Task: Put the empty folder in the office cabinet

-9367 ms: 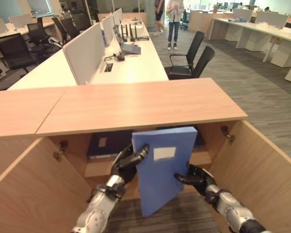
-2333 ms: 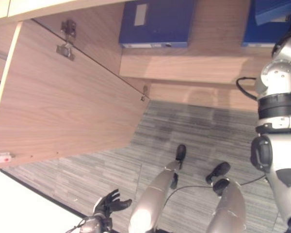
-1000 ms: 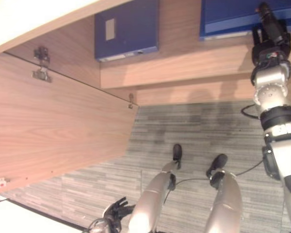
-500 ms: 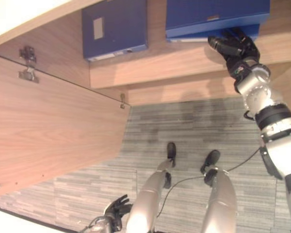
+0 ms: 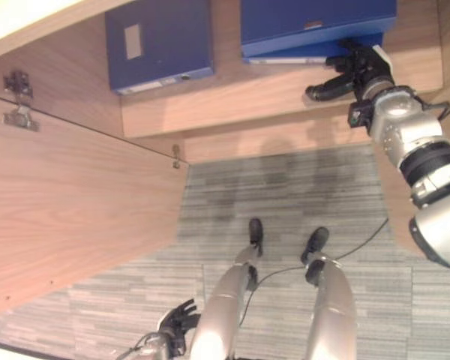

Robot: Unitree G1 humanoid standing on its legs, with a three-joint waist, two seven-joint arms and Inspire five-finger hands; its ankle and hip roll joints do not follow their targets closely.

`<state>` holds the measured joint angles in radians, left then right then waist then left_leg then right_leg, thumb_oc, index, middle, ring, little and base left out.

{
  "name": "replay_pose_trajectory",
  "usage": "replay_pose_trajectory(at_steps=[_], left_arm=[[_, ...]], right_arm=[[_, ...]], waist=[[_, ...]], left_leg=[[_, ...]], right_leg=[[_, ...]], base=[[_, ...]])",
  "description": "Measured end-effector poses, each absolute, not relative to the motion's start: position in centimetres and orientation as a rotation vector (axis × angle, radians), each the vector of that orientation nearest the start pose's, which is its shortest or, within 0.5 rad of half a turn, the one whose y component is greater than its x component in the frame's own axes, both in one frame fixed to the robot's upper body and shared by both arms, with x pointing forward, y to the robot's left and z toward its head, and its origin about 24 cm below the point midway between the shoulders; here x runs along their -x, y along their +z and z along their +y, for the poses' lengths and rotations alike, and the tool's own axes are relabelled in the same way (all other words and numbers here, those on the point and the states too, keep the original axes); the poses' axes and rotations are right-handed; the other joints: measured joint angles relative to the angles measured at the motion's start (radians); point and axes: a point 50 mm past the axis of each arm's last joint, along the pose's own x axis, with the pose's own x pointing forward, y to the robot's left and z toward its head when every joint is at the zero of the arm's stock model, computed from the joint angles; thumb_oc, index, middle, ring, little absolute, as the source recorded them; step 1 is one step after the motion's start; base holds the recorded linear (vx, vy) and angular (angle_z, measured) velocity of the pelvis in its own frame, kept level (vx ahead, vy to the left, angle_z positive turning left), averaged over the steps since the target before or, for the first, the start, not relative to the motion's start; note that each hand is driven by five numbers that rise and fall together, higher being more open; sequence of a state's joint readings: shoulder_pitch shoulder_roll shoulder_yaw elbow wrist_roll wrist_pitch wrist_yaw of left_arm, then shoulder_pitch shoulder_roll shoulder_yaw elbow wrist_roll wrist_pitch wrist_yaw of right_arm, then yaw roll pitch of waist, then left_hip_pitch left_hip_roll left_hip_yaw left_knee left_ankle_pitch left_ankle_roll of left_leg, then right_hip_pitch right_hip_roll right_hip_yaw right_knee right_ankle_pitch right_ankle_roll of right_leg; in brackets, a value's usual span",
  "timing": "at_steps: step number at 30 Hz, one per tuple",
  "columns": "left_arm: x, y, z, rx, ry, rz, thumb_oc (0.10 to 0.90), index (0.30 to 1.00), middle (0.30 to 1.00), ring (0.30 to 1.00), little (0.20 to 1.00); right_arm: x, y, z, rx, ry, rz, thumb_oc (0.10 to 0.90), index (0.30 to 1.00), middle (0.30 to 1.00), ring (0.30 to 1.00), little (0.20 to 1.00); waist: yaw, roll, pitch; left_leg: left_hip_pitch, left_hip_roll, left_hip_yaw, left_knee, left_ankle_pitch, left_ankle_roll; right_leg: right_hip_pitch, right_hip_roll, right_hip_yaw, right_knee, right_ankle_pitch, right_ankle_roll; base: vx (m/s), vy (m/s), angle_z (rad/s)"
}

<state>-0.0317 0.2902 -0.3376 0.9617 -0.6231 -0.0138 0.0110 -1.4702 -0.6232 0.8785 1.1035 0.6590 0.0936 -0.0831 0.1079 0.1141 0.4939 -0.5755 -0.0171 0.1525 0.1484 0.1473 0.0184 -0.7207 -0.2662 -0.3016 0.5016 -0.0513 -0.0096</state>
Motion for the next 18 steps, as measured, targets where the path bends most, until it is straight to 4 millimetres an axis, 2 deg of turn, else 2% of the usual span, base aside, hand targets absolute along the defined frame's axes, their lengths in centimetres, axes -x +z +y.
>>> replay_pose_trajectory(at_steps=[1,5,9,17,18], left_arm=[[-15.7,-13.5,21.2,0.131,0.139,0.932,0.8,0.9,0.9,0.9,0.9],[-17.9,-12.6,21.4,0.124,0.16,0.864,0.8,0.9,0.9,0.9,0.9],[-18.1,-12.4,21.9,0.133,0.196,0.848,0.8,0.9,0.9,0.9,0.9],[-17.7,-12.7,22.6,0.129,0.239,0.867,0.8,0.9,0.9,0.9,0.9],[-18.1,-12.5,22.5,0.13,0.236,0.86,0.8,0.9,0.9,0.9,0.9]], right_arm=[[-42.5,28.8,-19.0,0.628,-0.072,-0.123,0.8,0.9,0.9,0.9,0.9],[-43.1,28.3,-14.9,0.995,-0.059,-0.141,0.8,0.9,0.9,0.9,0.9],[-43.1,28.3,-14.5,1.216,-0.092,-0.175,0.8,0.9,0.9,0.9,0.9],[-42.9,28.0,-13.5,1.374,-0.088,-0.199,0.8,0.9,0.9,0.9,0.9],[-42.8,28.1,-12.9,1.449,-0.094,-0.229,0.8,0.9,0.9,0.9,0.9]], waist=[[0.0,-0.004,0.0],[-0.023,-0.006,0.0],[-0.022,-0.006,0.0],[-0.024,-0.006,-0.001],[-0.024,-0.005,-0.001]], left_leg=[[0.001,0.001,0.0,-0.002,0.001,0.0],[0.004,0.005,0.004,-0.023,0.01,-0.002],[0.006,0.001,0.011,-0.033,0.015,0.003],[0.009,0.002,0.023,-0.039,0.015,0.003],[0.009,0.003,0.03,-0.043,0.015,0.003]], right_leg=[[0.003,0.003,0.0,-0.009,0.007,-0.001],[0.016,0.016,-0.002,-0.048,0.039,0.002],[0.019,0.017,0.002,-0.07,0.056,0.004],[0.021,0.022,0.012,-0.097,0.07,0.007],[0.019,0.025,0.018,-0.105,0.077,0.008]], base=[[0.0,0.003,-0.16],[0.01,0.023,-0.07],[0.01,0.02,-0.04],[0.01,0.016,-0.04],[0.01,0.019,-0.15]])
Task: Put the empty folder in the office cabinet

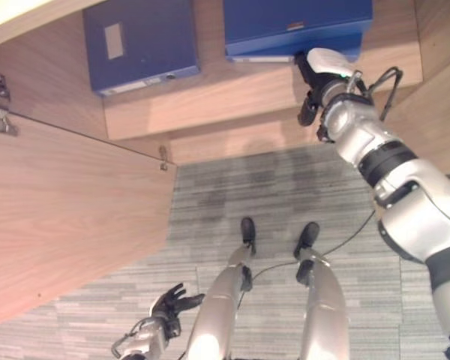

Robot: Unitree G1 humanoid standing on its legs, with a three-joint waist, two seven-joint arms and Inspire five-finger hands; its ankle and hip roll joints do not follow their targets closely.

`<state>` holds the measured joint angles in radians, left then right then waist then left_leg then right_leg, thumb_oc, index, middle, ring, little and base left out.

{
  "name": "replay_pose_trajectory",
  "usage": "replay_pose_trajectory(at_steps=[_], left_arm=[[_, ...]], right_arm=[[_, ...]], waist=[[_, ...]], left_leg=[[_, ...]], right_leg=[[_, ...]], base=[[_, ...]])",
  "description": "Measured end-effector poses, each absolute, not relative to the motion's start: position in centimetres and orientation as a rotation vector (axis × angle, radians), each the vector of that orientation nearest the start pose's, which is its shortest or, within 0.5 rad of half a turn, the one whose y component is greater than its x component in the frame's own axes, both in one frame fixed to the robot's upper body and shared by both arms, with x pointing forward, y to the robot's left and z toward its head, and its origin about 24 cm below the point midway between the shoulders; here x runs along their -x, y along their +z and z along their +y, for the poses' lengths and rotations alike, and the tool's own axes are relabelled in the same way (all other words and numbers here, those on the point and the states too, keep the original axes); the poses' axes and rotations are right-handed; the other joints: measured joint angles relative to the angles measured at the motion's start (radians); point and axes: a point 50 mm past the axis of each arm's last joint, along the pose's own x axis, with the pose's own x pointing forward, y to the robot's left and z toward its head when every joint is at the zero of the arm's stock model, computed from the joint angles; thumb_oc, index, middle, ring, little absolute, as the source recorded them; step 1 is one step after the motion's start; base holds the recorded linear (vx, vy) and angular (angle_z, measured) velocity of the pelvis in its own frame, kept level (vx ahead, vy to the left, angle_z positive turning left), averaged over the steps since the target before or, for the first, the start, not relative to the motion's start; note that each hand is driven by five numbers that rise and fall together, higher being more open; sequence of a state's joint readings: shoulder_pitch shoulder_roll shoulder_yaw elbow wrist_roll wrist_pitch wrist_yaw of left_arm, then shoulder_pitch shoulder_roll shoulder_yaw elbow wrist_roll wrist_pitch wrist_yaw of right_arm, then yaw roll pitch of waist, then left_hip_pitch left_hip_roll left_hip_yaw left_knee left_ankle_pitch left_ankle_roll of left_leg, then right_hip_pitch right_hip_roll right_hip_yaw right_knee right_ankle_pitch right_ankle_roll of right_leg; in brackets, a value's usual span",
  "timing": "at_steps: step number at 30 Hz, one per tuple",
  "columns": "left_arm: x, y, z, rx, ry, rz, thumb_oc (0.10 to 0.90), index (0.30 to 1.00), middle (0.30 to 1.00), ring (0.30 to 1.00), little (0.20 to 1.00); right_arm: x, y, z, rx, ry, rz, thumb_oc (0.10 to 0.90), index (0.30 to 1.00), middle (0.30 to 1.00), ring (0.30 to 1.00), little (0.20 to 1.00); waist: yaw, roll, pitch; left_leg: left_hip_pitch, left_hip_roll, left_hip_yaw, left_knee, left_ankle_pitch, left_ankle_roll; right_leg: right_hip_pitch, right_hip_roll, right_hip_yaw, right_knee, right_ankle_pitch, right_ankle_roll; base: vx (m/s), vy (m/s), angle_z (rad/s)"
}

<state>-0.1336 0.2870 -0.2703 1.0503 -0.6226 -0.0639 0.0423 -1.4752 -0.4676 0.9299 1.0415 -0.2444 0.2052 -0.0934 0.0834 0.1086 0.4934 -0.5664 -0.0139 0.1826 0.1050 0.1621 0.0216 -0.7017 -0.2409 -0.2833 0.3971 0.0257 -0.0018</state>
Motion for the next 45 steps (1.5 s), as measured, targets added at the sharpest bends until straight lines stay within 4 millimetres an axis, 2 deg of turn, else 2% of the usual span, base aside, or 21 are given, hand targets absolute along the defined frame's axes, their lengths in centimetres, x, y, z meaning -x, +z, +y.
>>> replay_pose_trajectory(at_steps=[3,6,9,13,15,19,22,24,28,34,40,45], left_arm=[[-18.5,-12.3,22.4,0.129,0.238,0.844,0.8,0.9,0.9,0.9,0.9],[-19.1,-12.0,22.0,0.131,0.238,0.817,0.8,0.9,0.9,0.9,0.9],[-19.5,-11.8,21.4,0.139,0.227,0.803,0.8,0.9,0.9,0.9,0.9],[-19.4,-12.0,21.1,0.144,0.225,0.81,0.8,0.9,0.9,0.9,0.9],[-19.3,-12.0,21.1,0.142,0.228,0.81,0.8,0.9,0.9,0.9,0.9],[-19.5,-11.9,21.0,0.146,0.224,0.8,0.8,0.9,0.9,0.9,0.9],[-19.5,-11.9,21.0,0.147,0.226,0.796,0.8,0.9,0.9,0.9,0.9],[-19.5,-11.9,20.9,0.15,0.226,0.794,0.8,0.9,0.9,0.9,0.9],[-19.5,-11.9,20.9,0.155,0.229,0.793,0.8,0.9,0.9,0.9,0.9],[-19.6,-11.9,20.9,0.153,0.234,0.795,0.8,0.9,0.9,0.9,0.9],[-20.2,-11.6,21.0,0.145,0.248,0.79,0.8,0.9,0.9,0.9,0.9],[-20.3,-11.6,21.0,0.144,0.249,0.787,0.8,0.9,0.9,0.9,0.9]], right_arm=[[-42.3,28.2,-11.5,1.545,-0.082,-0.312,0.8,0.9,0.9,0.9,0.9],[-41.5,28.3,-10.4,1.736,-0.121,-0.43,0.8,0.9,0.9,0.9,0.9],[-41.1,28.7,-11.2,1.863,-0.201,-0.503,0.8,0.9,0.9,0.9,0.9],[-40.7,28.8,-14.3,1.96,-0.333,-0.516,0.8,0.9,0.9,0.9,0.9],[-40.5,28.6,-16.0,1.937,-0.412,-0.5,0.8,0.9,0.9,0.9,0.9],[-40.1,29.0,-17.4,1.943,-0.497,-0.495,0.8,0.9,0.9,0.9,0.9],[-40.1,28.4,-17.8,1.936,-0.499,-0.472,0.8,0.9,0.9,0.9,0.9],[-40.1,27.7,-17.7,1.897,-0.487,-0.466,0.8,0.9,0.9,0.9,0.9],[-40.3,26.3,-16.3,1.803,-0.434,-0.477,0.8,0.9,0.9,0.9,0.9],[-40.4,26.0,-15.4,1.58,-0.375,-0.491,0.8,0.9,0.9,0.9,0.9],[-40.3,25.9,-14.6,1.548,-0.329,-0.525,0.8,0.9,0.9,0.9,0.9],[-40.4,25.3,-13.0,1.519,-0.273,-0.538,0.8,0.9,0.9,0.9,0.9]], waist=[[-0.003,0.0,0.0],[-0.01,0.0,0.0],[-0.003,0.0,0.0],[0.002,0.001,0.001],[0.003,0.002,0.002],[-0.001,0.012,0.02],[-0.003,0.015,0.026],[-0.006,0.014,0.026],[-0.02,0.013,0.027],[-0.03,0.006,0.031],[-0.037,-0.007,0.037],[-0.052,-0.008,0.037]], left_leg=[[0.0,0.0,0.008,-0.006,0.0,0.0],[0.0,-0.002,0.009,-0.013,0.001,0.002],[-0.001,-0.004,0.008,-0.02,0.003,0.003],[-0.004,-0.006,0.007,-0.025,0.003,0.004],[-0.005,-0.007,0.006,-0.027,0.003,0.005],[-0.005,-0.006,0.006,-0.027,0.003,0.007],[-0.008,-0.005,0.006,-0.029,0.006,0.01],[-0.008,-0.005,0.006,-0.029,0.005,0.01],[-0.009,-0.006,0.007,-0.034,0.006,0.011],[-0.009,-0.005,0.013,-0.034,0.005,0.01],[-0.009,-0.005,0.021,-0.026,0.001,0.015],[-0.008,-0.005,0.028,-0.023,-0.001,0.019]], right_leg=[[-0.004,0.001,0.007,-0.003,0.005,0.0],[-0.008,0.001,0.009,-0.003,0.005,0.0],[-0.011,0.001,0.008,-0.003,0.004,0.0],[-0.014,-0.001,0.006,-0.004,0.001,0.003],[-0.014,-0.001,0.004,-0.004,0.0,0.002],[-0.015,0.0,0.006,-0.004,0.0,0.003],[-0.022,0.001,0.007,0.0,-0.003,0.001],[-0.023,0.002,0.007,0.001,-0.003,0.0],[-0.025,0.002,0.008,0.0,-0.003,0.0],[-0.03,0.005,0.017,0.001,-0.006,0.005],[-0.031,0.006,0.024,0.002,-0.005,0.006],[-0.031,0.007,0.029,-0.002,0.004,-0.001]], base=[[0.01,0.012,-0.09],[0.0,0.0,0.0],[0.0,0.0,0.0],[0.0,0.0,0.0],[0.0,0.0,0.0],[0.0,0.0,0.0],[0.0,0.0,0.0],[0.0,0.0,0.0],[0.0,0.0,0.0],[0.0,-0.001,-0.02],[0.0,0.0,-0.02],[-0.01,-0.005,-0.02]])
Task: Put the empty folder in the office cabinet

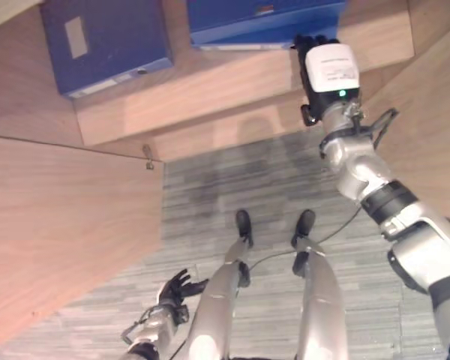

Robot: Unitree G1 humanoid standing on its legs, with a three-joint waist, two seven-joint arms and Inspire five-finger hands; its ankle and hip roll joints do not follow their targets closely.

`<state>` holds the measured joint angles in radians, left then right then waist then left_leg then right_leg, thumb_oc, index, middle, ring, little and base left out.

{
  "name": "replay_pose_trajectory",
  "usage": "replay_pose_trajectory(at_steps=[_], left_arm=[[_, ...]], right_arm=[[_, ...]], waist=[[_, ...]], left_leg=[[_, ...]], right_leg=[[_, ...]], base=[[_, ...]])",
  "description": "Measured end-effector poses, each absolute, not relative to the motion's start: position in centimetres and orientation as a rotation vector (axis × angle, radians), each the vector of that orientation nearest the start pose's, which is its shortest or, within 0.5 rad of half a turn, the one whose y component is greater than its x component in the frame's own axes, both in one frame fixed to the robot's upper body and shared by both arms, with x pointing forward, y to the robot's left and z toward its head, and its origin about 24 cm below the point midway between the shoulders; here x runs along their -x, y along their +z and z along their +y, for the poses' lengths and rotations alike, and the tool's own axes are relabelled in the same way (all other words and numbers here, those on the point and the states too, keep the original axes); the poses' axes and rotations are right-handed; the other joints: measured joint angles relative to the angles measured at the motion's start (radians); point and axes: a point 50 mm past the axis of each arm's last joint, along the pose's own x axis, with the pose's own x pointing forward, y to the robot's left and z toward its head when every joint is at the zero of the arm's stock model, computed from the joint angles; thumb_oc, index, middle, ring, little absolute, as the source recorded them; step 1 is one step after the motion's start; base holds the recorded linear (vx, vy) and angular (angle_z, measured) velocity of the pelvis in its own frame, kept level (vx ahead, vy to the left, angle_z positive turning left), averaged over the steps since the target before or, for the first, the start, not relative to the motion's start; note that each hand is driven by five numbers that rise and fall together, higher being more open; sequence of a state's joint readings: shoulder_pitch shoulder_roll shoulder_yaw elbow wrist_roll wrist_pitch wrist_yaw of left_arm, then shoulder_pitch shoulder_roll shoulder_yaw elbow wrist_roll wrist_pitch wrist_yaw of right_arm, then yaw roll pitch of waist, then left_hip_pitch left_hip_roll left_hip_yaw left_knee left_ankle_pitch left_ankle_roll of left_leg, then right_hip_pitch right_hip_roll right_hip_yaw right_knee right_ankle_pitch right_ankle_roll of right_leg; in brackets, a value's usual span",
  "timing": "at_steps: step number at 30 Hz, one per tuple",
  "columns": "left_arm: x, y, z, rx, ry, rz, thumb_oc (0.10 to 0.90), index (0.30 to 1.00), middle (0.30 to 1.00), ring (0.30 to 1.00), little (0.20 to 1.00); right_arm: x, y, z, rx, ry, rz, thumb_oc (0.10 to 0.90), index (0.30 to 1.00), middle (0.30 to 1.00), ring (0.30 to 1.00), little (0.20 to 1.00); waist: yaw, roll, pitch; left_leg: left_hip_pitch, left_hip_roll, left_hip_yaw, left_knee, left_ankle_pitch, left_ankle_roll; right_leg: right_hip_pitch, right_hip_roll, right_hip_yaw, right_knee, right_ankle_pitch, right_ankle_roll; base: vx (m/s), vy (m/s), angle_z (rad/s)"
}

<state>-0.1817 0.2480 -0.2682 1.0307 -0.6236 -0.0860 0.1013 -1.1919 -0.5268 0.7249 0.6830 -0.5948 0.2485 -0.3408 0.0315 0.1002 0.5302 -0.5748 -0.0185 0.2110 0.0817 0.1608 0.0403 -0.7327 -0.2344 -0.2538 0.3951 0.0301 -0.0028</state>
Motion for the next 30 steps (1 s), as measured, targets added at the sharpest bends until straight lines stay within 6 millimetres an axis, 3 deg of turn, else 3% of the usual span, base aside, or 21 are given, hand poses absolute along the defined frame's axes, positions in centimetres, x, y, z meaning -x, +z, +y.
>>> replay_pose_trajectory(at_steps=[3,4,6,8,9,12,17,21,26,30], left_arm=[[-20.1,-11.7,21.1,0.14,0.252,0.79,0.8,0.9,0.9,0.9,0.9],[-20.1,-11.7,21.2,0.138,0.254,0.787,0.8,0.9,0.9,0.9,0.9],[-20.0,-11.7,21.3,0.135,0.253,0.785,0.8,0.9,0.9,0.9,0.9],[-19.5,-12.0,21.3,0.135,0.253,0.801,0.8,0.9,0.9,0.9,0.9],[-18.2,-12.5,21.4,0.137,0.255,0.826,0.8,0.9,0.9,0.9,0.9],[-15.3,-13.7,22.0,0.132,0.282,0.907,0.8,0.9,0.9,0.9,0.9],[-12.9,-14.5,22.0,0.135,0.281,0.966,0.8,0.9,0.9,0.9,0.9],[-13.5,-14.3,21.8,0.138,0.273,0.95,0.8,0.9,0.9,0.9,0.9],[-15.7,-13.5,21.5,0.144,0.252,0.883,0.8,0.9,0.9,0.9,0.9],[-18.0,-12.6,21.4,0.152,0.253,0.833,0.8,0.9,0.9,0.9,0.9]], right_arm=[[-41.9,25.9,-11.7,1.441,-0.291,-0.461,0.8,0.9,0.9,0.9,0.9],[-42.3,27.0,-11.6,1.435,-0.313,-0.431,0.8,0.9,0.9,0.9,0.9],[-42.8,29.3,-13.3,1.459,-0.375,-0.341,0.8,0.9,0.9,0.9,0.9],[-42.8,29.7,-14.7,1.482,-0.405,-0.304,0.8,0.9,0.9,0.9,0.9],[-42.9,29.3,-16.8,1.587,-0.445,-0.236,0.8,0.9,0.9,0.9,0.9],[-42.7,29.7,-18.2,1.601,-0.478,-0.218,0.8,0.9,0.9,0.9,0.9],[-42.6,29.9,-18.7,1.612,-0.489,-0.213,0.8,0.9,0.9,0.9,0.9],[-42.6,30.2,-17.4,1.638,-0.468,-0.262,0.8,0.9,0.9,0.9,0.9],[-42.5,30.6,-15.7,1.665,-0.429,-0.318,0.8,0.9,0.9,0.9,0.9],[-41.7,30.1,-13.3,1.697,-0.353,-0.479,0.8,0.9,0.9,0.9,0.9]], waist=[[0.003,0.001,-0.001],[0.01,0.001,-0.001],[0.065,0.002,-0.001],[0.097,0.005,-0.002],[0.124,0.016,-0.005],[0.138,0.03,-0.012],[0.141,0.058,-0.022],[0.131,0.059,-0.023],[0.109,0.061,-0.024],[0.082,0.061,-0.024]], left_leg=[[0.003,0.003,0.0,0.011,0.001,0.0],[0.003,0.006,0.0,0.017,0.0,-0.002],[0.002,0.013,-0.005,0.018,0.004,-0.018],[0.001,0.013,-0.014,0.017,0.008,-0.024],[-0.001,0.011,-0.026,0.015,0.009,-0.025],[-0.014,0.004,-0.043,0.015,0.01,-0.027],[-0.019,0.0,-0.055,0.017,0.011,-0.027],[-0.027,0.002,-0.056,0.018,0.012,-0.028],[-0.036,0.003,-0.055,0.018,0.016,-0.028],[-0.04,0.003,-0.051,0.017,0.017,-0.03]], right_leg=[[0.005,0.001,0.001,0.006,0.0,0.001],[0.006,0.002,0.001,0.01,-0.001,0.002],[0.005,0.004,-0.004,0.014,-0.001,0.001],[0.003,-0.001,-0.01,0.024,-0.005,-0.002],[0.002,-0.007,-0.02,0.034,-0.013,-0.001],[-0.011,-0.018,-0.031,0.053,-0.027,-0.006],[-0.014,-0.024,-0.038,0.067,-0.031,-0.005],[-0.021,-0.021,-0.039,0.063,-0.031,-0.005],[-0.029,-0.019,-0.039,0.064,-0.031,-0.005],[-0.033,-0.013,-0.036,0.061,-0.032,-0.005]], base=[[-0.03,-0.043,-0.03],[-0.02,-0.032,0.0],[-0.02,-0.035,0.06],[-0.01,-0.042,0.14],[0.0,-0.028,0.23],[0.01,-0.014,0.19],[0.01,-0.003,0.05],[0.0,0.0,0.0],[0.0,0.007,0.0],[0.0,0.009,-0.02]])
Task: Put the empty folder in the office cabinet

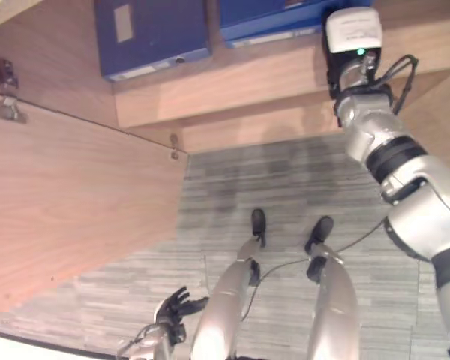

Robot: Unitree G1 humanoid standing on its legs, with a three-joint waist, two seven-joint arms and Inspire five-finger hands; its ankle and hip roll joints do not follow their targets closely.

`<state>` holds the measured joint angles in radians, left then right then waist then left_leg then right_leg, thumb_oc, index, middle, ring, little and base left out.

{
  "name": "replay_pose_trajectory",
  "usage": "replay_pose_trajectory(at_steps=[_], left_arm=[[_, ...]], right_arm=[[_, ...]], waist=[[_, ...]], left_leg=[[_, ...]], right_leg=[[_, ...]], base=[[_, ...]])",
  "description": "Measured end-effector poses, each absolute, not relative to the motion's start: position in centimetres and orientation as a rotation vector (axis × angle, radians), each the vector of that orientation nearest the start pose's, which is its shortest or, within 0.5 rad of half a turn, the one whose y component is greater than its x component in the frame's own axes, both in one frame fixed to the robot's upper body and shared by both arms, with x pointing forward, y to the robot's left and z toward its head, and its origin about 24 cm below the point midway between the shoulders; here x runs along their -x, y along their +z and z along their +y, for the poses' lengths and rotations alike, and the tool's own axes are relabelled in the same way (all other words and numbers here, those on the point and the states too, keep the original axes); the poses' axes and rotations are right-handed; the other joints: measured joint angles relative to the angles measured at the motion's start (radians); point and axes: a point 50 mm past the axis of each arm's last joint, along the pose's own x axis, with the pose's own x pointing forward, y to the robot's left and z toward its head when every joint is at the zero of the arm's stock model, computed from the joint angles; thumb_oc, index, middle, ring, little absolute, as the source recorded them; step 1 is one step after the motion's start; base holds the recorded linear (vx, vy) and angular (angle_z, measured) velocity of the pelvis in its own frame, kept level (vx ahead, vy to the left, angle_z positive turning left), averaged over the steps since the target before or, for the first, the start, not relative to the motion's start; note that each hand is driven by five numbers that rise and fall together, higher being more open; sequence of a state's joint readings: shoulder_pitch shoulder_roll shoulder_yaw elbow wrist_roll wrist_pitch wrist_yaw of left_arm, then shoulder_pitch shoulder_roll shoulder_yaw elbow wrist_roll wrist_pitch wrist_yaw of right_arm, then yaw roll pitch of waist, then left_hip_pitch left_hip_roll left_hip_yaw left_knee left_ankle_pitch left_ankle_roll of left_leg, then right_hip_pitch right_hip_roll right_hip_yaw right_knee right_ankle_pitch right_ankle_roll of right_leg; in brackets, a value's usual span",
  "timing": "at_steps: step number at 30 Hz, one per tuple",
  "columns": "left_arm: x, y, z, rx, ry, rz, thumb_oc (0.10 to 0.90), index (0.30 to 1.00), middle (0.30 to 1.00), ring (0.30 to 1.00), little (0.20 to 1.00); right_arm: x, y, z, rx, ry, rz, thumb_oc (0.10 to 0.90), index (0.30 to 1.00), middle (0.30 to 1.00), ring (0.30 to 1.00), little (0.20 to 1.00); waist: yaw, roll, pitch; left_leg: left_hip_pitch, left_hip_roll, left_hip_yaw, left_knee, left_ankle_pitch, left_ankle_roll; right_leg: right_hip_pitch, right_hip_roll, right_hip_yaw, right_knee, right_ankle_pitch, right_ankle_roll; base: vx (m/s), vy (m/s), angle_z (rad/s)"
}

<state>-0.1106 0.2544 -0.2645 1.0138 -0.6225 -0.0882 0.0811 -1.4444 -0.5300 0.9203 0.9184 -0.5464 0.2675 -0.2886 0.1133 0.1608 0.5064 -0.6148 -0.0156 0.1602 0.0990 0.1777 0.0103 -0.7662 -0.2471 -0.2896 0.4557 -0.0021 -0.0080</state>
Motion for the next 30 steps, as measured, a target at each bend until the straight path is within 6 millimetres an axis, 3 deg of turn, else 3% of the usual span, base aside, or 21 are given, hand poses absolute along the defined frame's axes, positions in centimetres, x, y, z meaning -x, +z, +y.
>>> replay_pose_trajectory(at_steps=[5,10,15,20,26,30], left_arm=[[-20.4,-11.4,21.0,0.154,0.232,0.77,0.8,0.9,0.9,0.9,0.9],[-20.9,-11.1,21.0,0.144,0.24,0.754,0.8,0.9,0.9,0.9,0.9],[-20.7,-11.2,21.2,0.144,0.256,0.758,0.8,0.9,0.9,0.9,0.9],[-20.7,-11.2,21.2,0.144,0.255,0.755,0.8,0.9,0.9,0.9,0.9],[-20.6,-11.2,21.2,0.145,0.256,0.758,0.8,0.9,0.9,0.9,0.9],[-20.6,-11.3,21.2,0.146,0.268,0.761,0.8,0.9,0.9,0.9,0.9]], right_arm=[[-40.4,29.2,-11.4,1.79,-0.318,-0.648,0.8,0.9,0.9,0.9,0.9],[-38.8,30.7,-13.1,1.902,-0.485,-0.833,0.8,0.9,0.9,0.9,0.9],[-38.3,32.3,-14.8,1.836,-0.627,-0.832,0.8,0.9,0.9,0.9,0.9],[-38.1,32.4,-15.1,1.803,-0.665,-0.857,0.8,0.9,0.9,0.9,0.9],[-38.5,30.1,-14.6,1.802,-0.59,-0.838,0.8,0.9,0.9,0.9,0.9],[-38.9,25.9,-14.8,1.798,-0.488,-0.756,0.8,0.9,0.9,0.9,0.9]], waist=[[-0.016,0.0,0.0],[-0.022,-0.003,0.002],[-0.026,-0.004,0.003],[-0.029,-0.008,0.005],[-0.029,-0.029,0.019],[-0.031,-0.04,0.023]], left_leg=[[-0.003,-0.003,0.005,-0.002,-0.001,0.009],[-0.013,-0.006,0.012,-0.003,-0.002,0.015],[-0.011,-0.004,0.013,-0.004,-0.002,0.015],[-0.01,-0.004,0.014,-0.004,-0.001,0.016],[-0.01,-0.004,0.014,-0.004,-0.001,0.016],[-0.011,-0.004,0.017,-0.004,-0.002,0.018]], right_leg=[[-0.006,0.0,0.006,-0.001,0.001,-0.001],[-0.018,-0.004,0.01,-0.002,0.0,0.001],[-0.018,0.0,0.012,-0.003,0.004,-0.004],[-0.018,0.001,0.014,-0.003,0.004,-0.005],[-0.017,0.001,0.014,-0.003,0.002,-0.001],[-0.016,0.001,0.015,-0.008,0.002,0.0]], base=[[0.0,0.002,-0.01],[0.0,0.0,0.0],[0.0,0.0,0.0],[0.0,0.0,0.0],[0.0,0.0,0.0],[0.0,0.0,0.0]])
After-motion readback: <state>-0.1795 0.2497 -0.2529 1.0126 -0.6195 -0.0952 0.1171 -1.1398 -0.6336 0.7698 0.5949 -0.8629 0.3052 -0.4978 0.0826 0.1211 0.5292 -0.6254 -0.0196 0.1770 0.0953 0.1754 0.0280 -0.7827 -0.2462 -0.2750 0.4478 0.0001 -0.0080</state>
